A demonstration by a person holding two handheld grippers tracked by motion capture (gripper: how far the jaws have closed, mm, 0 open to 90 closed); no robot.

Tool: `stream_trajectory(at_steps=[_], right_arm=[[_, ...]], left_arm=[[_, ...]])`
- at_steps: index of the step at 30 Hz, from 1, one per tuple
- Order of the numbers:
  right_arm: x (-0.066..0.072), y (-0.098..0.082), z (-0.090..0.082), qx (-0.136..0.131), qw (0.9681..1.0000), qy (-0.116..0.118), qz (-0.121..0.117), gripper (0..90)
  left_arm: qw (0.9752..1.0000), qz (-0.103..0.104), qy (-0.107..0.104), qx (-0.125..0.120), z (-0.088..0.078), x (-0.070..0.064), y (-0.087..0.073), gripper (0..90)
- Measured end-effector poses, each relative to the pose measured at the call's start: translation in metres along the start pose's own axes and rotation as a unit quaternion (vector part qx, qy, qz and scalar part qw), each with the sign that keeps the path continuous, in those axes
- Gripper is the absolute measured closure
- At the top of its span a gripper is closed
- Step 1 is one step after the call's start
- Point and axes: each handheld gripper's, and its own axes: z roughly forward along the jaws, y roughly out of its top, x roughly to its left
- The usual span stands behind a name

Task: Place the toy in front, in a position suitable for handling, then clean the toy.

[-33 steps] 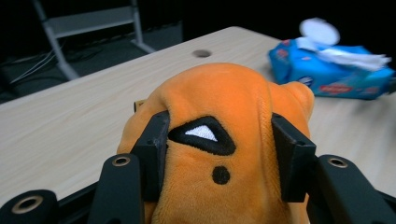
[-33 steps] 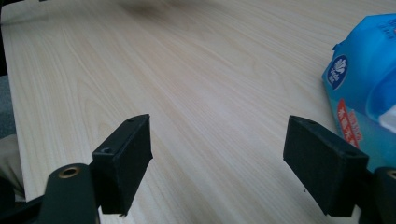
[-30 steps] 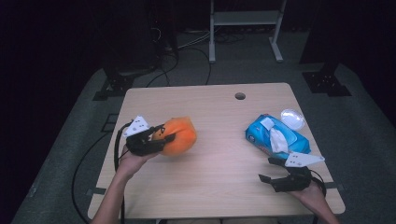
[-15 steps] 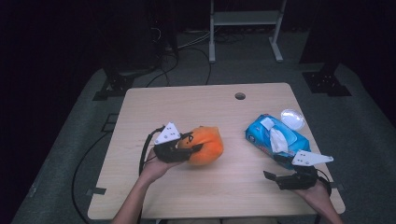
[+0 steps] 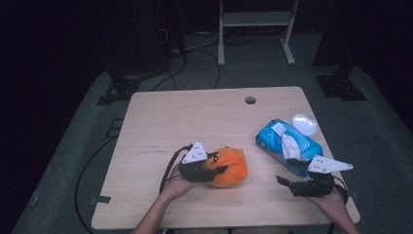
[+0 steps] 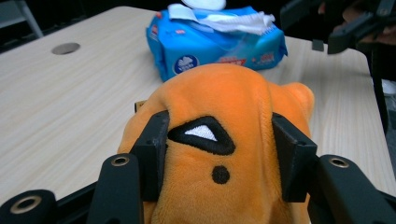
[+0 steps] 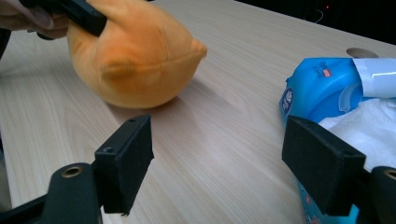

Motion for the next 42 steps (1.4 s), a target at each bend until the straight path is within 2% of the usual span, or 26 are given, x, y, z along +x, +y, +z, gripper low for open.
stream_trajectory(at_steps=[6,10,13,15,16,17,18,21,22,24,27,28,29,30,31,32,34,36,37,41,42], right_arm=[[-0.001,0.002,0.002,0.004,1.0000,-0.004,-0.004,23.5],[-0.003,0.007,-0.001,-0.001,0.9999,-0.011,-0.011,25.0],[-0.007,0.012,-0.003,-0.005,0.9997,-0.020,-0.012,25.0],[-0.010,0.015,-0.004,-0.006,0.9996,-0.024,-0.012,25.0],[-0.016,0.019,-0.006,-0.008,0.9994,-0.032,-0.007,25.5],[-0.016,0.019,-0.006,-0.008,0.9994,-0.032,-0.007,25.5],[-0.024,0.023,-0.007,-0.008,0.9991,-0.043,-0.003,25.5],[-0.035,0.027,-0.008,-0.002,0.9988,-0.050,0.003,26.2],[-0.040,0.029,-0.007,0.006,0.9986,-0.053,0.002,26.8],[-0.048,0.031,-0.003,0.020,0.9982,-0.057,0.001,26.8],[-0.053,0.032,0.003,0.033,0.9975,-0.062,0.000,27.5],[-0.058,0.032,0.010,0.046,0.9968,-0.066,0.000,28.2],[-0.058,0.032,0.010,0.046,0.9968,-0.066,0.000,28.2],[-0.062,0.031,0.018,0.063,0.9952,-0.075,-0.002,31.0],[-0.062,0.031,0.018,0.063,0.9952,-0.075,-0.002,31.0],[-0.066,0.030,0.026,0.087,0.9923,-0.088,-0.001,38.7],[-0.069,0.027,0.032,0.115,0.9882,-0.101,0.009,54.9],[-0.071,0.025,0.032,0.123,0.9868,-0.104,0.015,75.5],[-0.071,0.025,0.031,0.124,0.9858,-0.112,0.016,81.6],[-0.073,0.027,0.024,0.121,0.9858,-0.113,0.031,85.2],[-0.071,0.029,0.017,0.105,0.9884,-0.104,0.035,85.5]], left_arm=[[0.9999,0.008,-0.008,0.007,0.008,-0.006,-0.005,46.7],[0.9999,0.005,-0.012,0.002,0.008,-0.007,-0.009,44.5],[0.9999,0.006,-0.016,0.005,0.007,-0.008,-0.010,33.9],[0.9999,0.007,-0.011,0.002,0.005,-0.008,-0.008,20.7],[0.9999,-0.006,-0.015,0.001,0.001,-0.005,-0.005,16.8],[0.9999,-0.006,-0.015,0.001,0.001,-0.005,-0.005,16.5],[0.9999,-0.003,-0.014,-0.008,-0.005,-0.004,-0.004,16.5],[0.9998,-0.009,-0.016,-0.006,-0.009,-0.002,-0.004,16.5],[0.9998,-0.014,-0.017,0.005,-0.009,0.000,-0.007,17.4],[0.9995,-0.020,-0.020,0.014,-0.008,0.001,-0.011,19.2],[0.9994,-0.025,-0.021,0.012,-0.008,0.003,-0.014,21.6],[0.9994,-0.026,-0.020,0.011,-0.008,0.002,-0.015,21.7],[0.9994,-0.026,-0.020,0.011,-0.008,0.002,-0.015,21.9],[0.9995,-0.020,-0.019,0.016,-0.008,0.000,-0.015,22.1],[0.9995,-0.020,-0.019,0.016,-0.008,0.000,-0.015,22.5],[0.9996,-0.016,-0.019,0.017,-0.008,-0.001,-0.015,22.8],[0.9996,-0.006,-0.019,0.021,-0.007,-0.004,-0.016,23.0],[0.9995,-0.004,-0.021,0.022,-0.006,-0.005,-0.017,23.1],[0.9995,-0.003,-0.021,0.022,-0.006,-0.006,-0.017,23.2],[0.9996,0.000,-0.020,0.021,-0.005,-0.007,-0.018,23.5],[0.9996,0.004,-0.018,0.020,-0.005,-0.008,-0.018,23.6]])
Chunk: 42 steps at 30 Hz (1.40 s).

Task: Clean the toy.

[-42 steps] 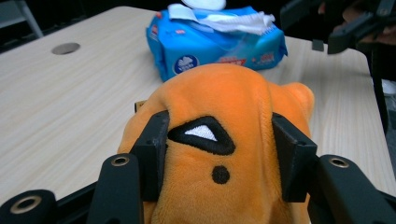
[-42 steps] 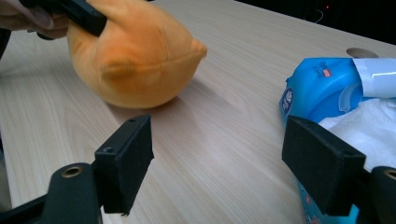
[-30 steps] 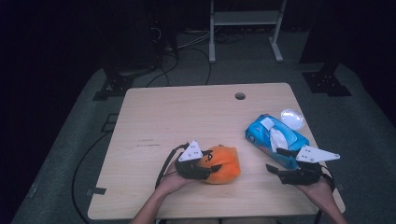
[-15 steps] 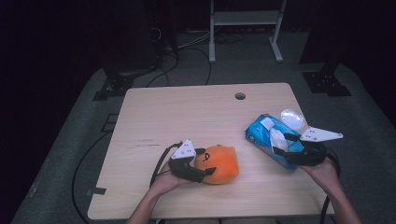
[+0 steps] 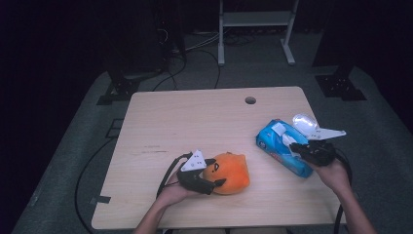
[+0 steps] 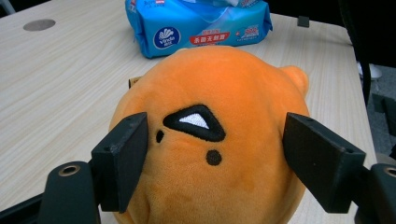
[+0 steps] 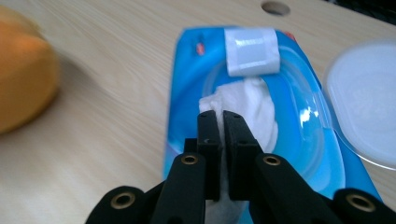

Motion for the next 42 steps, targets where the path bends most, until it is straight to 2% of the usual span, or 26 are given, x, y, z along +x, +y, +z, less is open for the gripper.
stream_trajectory(at_steps=[5,7,10,11,12,13,14,15,16,18,20,23,24,25,26,28,30,31,32,33,35,36,37,39,40,42], right_arm=[[0.008,0.006,-0.021,-0.029,0.9993,0.025,-0.001,85.6],[0.022,0.011,-0.039,-0.048,0.9980,0.037,-0.018,85.5],[0.033,0.014,-0.048,-0.062,0.9963,0.053,-0.027,85.5],[0.051,0.016,-0.058,-0.079,0.9930,0.078,-0.041,85.5],[0.058,0.017,-0.061,-0.083,0.9919,0.086,-0.044,85.5],[0.058,0.017,-0.061,-0.083,0.9919,0.086,-0.044,85.5],[0.078,0.018,-0.065,-0.090,0.9880,0.110,-0.060,85.5],[0.078,0.018,-0.065,-0.090,0.9880,0.110,-0.060,85.5],[0.096,0.019,-0.066,-0.094,0.9841,0.133,-0.071,85.5],[0.111,0.021,-0.063,-0.085,0.9821,0.146,-0.084,85.5],[0.128,0.023,-0.060,-0.081,0.9768,0.173,-0.098,85.5],[0.145,0.026,-0.059,-0.083,0.9691,0.207,-0.106,85.5],[0.150,0.028,-0.059,-0.087,0.9652,0.222,-0.108,85.5],[0.150,0.028,-0.059,-0.087,0.9652,0.222,-0.108,85.5],[0.152,0.029,-0.059,-0.088,0.9635,0.227,-0.112,85.5],[0.154,0.033,-0.045,-0.064,0.9612,0.243,-0.114,85.3],[0.153,0.034,-0.029,-0.044,0.9646,0.231,-0.119,85.0],[0.153,0.034,-0.029,-0.044,0.9646,0.231,-0.119,85.0],[0.151,0.035,-0.012,-0.031,0.9678,0.213,-0.131,84.3],[0.151,0.035,-0.005,-0.031,0.9694,0.202,-0.136,83.4],[0.151,0.035,0.001,-0.029,0.9700,0.198,-0.138,81.3],[0.151,0.033,0.014,-0.023,0.9727,0.177,-0.149,71.9],[0.152,0.031,0.022,-0.018,0.9722,0.172,-0.158,67.2],[0.154,0.029,0.029,-0.026,0.9702,0.178,-0.162,56.3],[0.155,0.029,0.031,-0.030,0.9689,0.181,-0.166,53.8],[0.159,0.026,0.036,-0.036,0.9662,0.165,-0.194,53.5]], left_arm=[[1.0000,0.005,0.002,-0.001,0.002,-0.001,0.000,23.6],[1.0000,0.006,0.004,0.000,0.002,-0.002,0.001,23.5],[1.0000,0.007,0.005,0.000,0.002,-0.002,0.001,23.5],[1.0000,0.007,0.006,-0.001,0.002,-0.002,0.001,23.5],[1.0000,0.007,0.006,-0.001,0.003,-0.002,0.001,23.5],[1.0000,0.007,0.006,-0.001,0.003,-0.002,0.001,23.5],[0.9999,0.008,0.007,-0.001,0.003,-0.003,0.001,23.5],[0.9999,0.008,0.007,-0.001,0.003,-0.003,0.001,23.5],[0.9999,0.008,0.008,-0.002,0.004,-0.003,0.002,23.5],[0.9999,0.011,0.009,0.000,0.004,-0.003,0.003,23.5],[0.9999,0.013,0.010,-0.001,0.005,-0.004,0.003,23.5],[0.9999,0.013,0.009,-0.001,0.005,-0.004,0.003,23.5],[0.9999,0.012,0.008,-0.002,0.005,-0.004,0.003,23.5],[0.9999,0.012,0.008,-0.002,0.005,-0.004,0.003,23.5],[0.9999,0.014,0.008,-0.002,0.005,-0.004,0.002,23.5],[0.9999,0.014,0.008,-0.003,0.006,-0.004,0.003,23.5],[0.9998,0.018,0.007,-0.002,0.006,-0.005,0.003,23.5],[0.9998,0.018,0.007,-0.002,0.006,-0.005,0.003,23.5],[0.9998,0.021,0.005,-0.002,0.006,-0.006,0.003,23.5],[0.9998,0.021,0.005,-0.001,0.006,-0.006,0.003,23.5],[0.9998,0.021,0.005,-0.001,0.006,-0.006,0.003,23.6],[0.9997,0.023,0.002,-0.002,0.006,-0.006,0.002,23.6],[0.9997,0.023,-0.001,0.000,0.007,-0.006,0.002,23.5],[0.9997,0.026,-0.003,0.004,0.007,-0.006,0.002,23.5],[0.9996,0.025,-0.009,0.007,0.008,-0.006,0.001,23.5],[0.9993,0.029,-0.020,0.013,0.011,-0.007,0.002,24.0]])
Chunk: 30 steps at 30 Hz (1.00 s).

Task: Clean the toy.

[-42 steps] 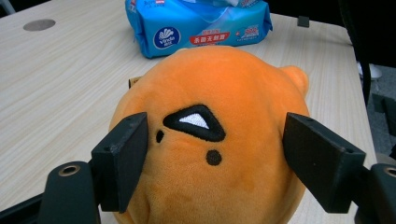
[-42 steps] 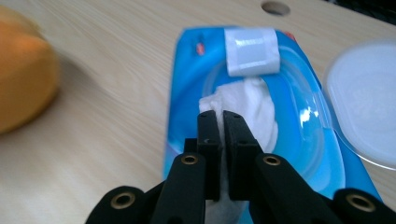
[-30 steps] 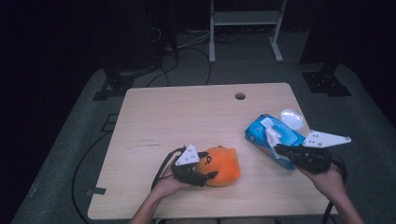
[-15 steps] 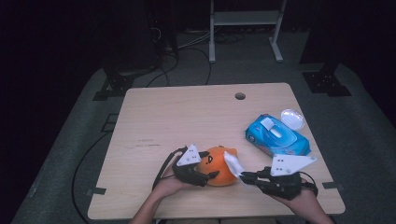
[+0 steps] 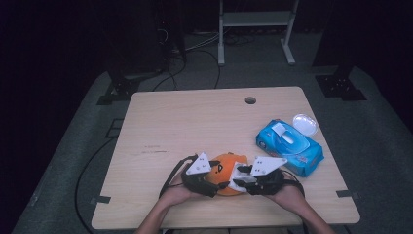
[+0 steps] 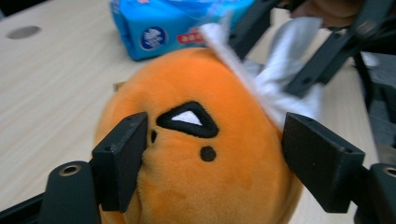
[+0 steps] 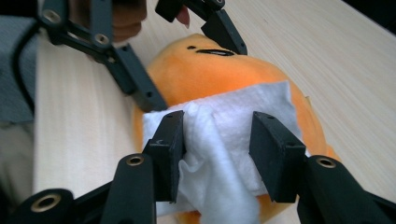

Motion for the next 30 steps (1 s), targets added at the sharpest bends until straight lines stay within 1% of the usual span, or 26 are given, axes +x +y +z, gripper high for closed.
stream_trajectory(at_steps=[2,3,4,6,7,8,9,11,12,14,15,16,17,18,19,20,21,22,23,24,25,27,28,30], right_arm=[[0.000,-0.004,0.005,0.000,1.0000,0.000,0.003,55.2],[0.000,-0.007,0.006,-0.004,1.0000,0.001,0.002,57.7],[0.000,-0.009,0.006,-0.007,0.9999,0.003,0.007,62.4],[0.000,-0.013,0.003,-0.012,0.9998,0.003,0.017,71.6],[0.000,-0.013,0.001,-0.012,0.9998,0.004,0.018,75.7],[-0.001,-0.014,-0.002,-0.013,0.9997,0.001,0.019,78.3],[-0.002,-0.015,-0.005,-0.016,0.9996,-0.001,0.024,79.6],[-0.007,-0.019,-0.009,-0.020,0.9991,0.004,0.037,81.0],[-0.008,-0.021,-0.011,-0.020,0.9991,0.002,0.038,82.1],[-0.009,-0.024,-0.016,-0.012,0.9992,-0.013,0.036,82.5],[-0.009,-0.026,-0.018,-0.008,0.9991,-0.019,0.036,82.7],[-0.010,-0.028,-0.020,-0.007,0.9991,-0.022,0.037,82.8],[-0.010,-0.028,-0.020,-0.007,0.9991,-0.022,0.037,82.8],[-0.008,-0.028,-0.021,-0.012,0.9990,-0.020,0.039,83.1],[-0.004,-0.026,-0.019,-0.018,0.9990,-0.011,0.039,83.1],[0.000,-0.023,-0.016,-0.024,0.9991,0.001,0.034,83.1],[0.005,-0.018,-0.011,-0.025,0.9994,0.008,0.024,83.0],[0.009,-0.014,-0.007,-0.023,0.9996,0.010,0.011,83.1],[0.012,-0.010,-0.004,-0.023,0.9997,0.012,0.003,83.1],[0.012,-0.010,-0.004,-0.023,0.9997,0.012,0.003,83.1],[0.011,-0.008,-0.003,-0.020,0.9997,0.010,-0.003,83.1],[0.002,-0.010,-0.007,-0.027,0.9996,-0.006,0.011,83.2],[-0.005,-0.015,-0.010,-0.026,0.9993,-0.019,0.021,83.1],[-0.015,-0.023,-0.014,-0.023,0.9985,-0.027,0.042,83.1]], left_arm=[[0.9999,0.005,-0.010,0.006,0.000,0.000,0.001,23.6],[0.9998,0.007,-0.016,0.006,-0.002,0.001,0.001,22.5],[0.9998,0.006,-0.021,0.004,-0.005,0.003,0.002,22.1],[0.9995,-0.009,-0.029,-0.007,-0.011,0.007,0.003,21.2],[0.9997,-0.008,-0.022,-0.006,-0.011,0.008,0.002,23.8],[0.9999,0.000,-0.015,-0.002,-0.010,0.007,0.000,27.7],[0.9999,0.002,-0.009,-0.003,-0.009,0.007,-0.001,30.0],[1.0000,-0.001,-0.007,-0.006,-0.007,0.007,-0.001,30.8],[1.0000,0.001,0.001,-0.003,-0.007,0.007,0.000,30.7],[1.0000,-0.006,0.007,-0.002,-0.007,0.009,-0.001,30.8],[1.0000,-0.006,0.007,-0.002,-0.007,0.009,-0.001,30.8],[0.9999,-0.011,0.006,-0.004,-0.006,0.010,-0.001,30.8],[0.9999,-0.011,0.006,-0.004,-0.006,0.010,-0.001,30.9],[0.9999,-0.006,0.009,-0.001,-0.003,0.008,-0.001,31.1],[0.9999,-0.005,0.011,0.000,-0.001,0.008,-0.001,31.1],[0.9999,-0.006,0.010,-0.001,0.000,0.007,0.000,31.1],[0.9999,-0.005,0.012,0.001,0.001,0.007,0.000,31.1],[0.9999,-0.003,0.013,0.004,0.001,0.007,0.001,31.3],[0.9999,-0.003,0.013,0.004,0.001,0.007,0.001,31.9],[0.9999,-0.005,0.014,0.005,0.001,0.007,0.001,31.9],[0.9998,-0.008,0.015,0.008,-0.001,0.008,0.000,32.5],[0.9998,-0.011,0.012,0.008,-0.002,0.009,-0.002,33.8],[0.9999,-0.011,0.006,0.007,-0.003,0.010,-0.004,33.8],[0.9999,-0.012,0.003,0.007,-0.004,0.011,-0.004,33.8]])
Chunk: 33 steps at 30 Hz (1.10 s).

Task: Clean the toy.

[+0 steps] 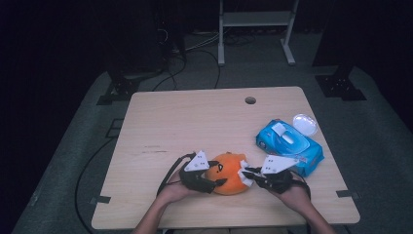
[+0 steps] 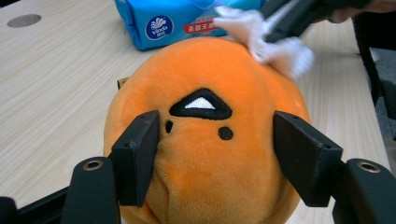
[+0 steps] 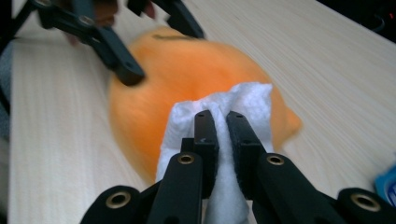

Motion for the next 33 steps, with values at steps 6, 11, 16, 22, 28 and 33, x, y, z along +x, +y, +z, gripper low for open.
stream_trajectory(at_steps=[6,11,16,22,28,33], right_arm=[[0.013,0.000,-0.001,-0.013,0.9996,0.025,-0.003,83.1],[0.029,0.005,0.005,-0.012,0.9980,0.051,-0.035,83.1],[0.001,-0.006,-0.004,-0.012,0.9999,0.007,0.008,83.1],[0.023,-0.006,-0.001,-0.018,0.9968,0.076,-0.015,83.1],[0.003,-0.002,0.003,-0.023,0.9987,0.045,-0.003,83.2],[-0.011,-0.004,0.007,-0.019,0.9997,-0.003,0.015,83.2]], left_arm=[[0.9943,-0.099,-0.022,-0.034,-0.001,0.013,0.001,24.7],[0.9984,-0.055,-0.002,-0.013,0.001,0.006,0.003,31.9],[0.9998,-0.022,-0.003,0.002,-0.002,0.004,-0.002,34.1],[0.9998,-0.020,0.001,-0.002,-0.002,0.003,-0.003,31.8],[0.9999,0.007,-0.007,0.006,-0.003,0.001,-0.004,35.8],[0.9999,0.000,-0.013,0.006,-0.005,0.003,-0.005,35.6]])
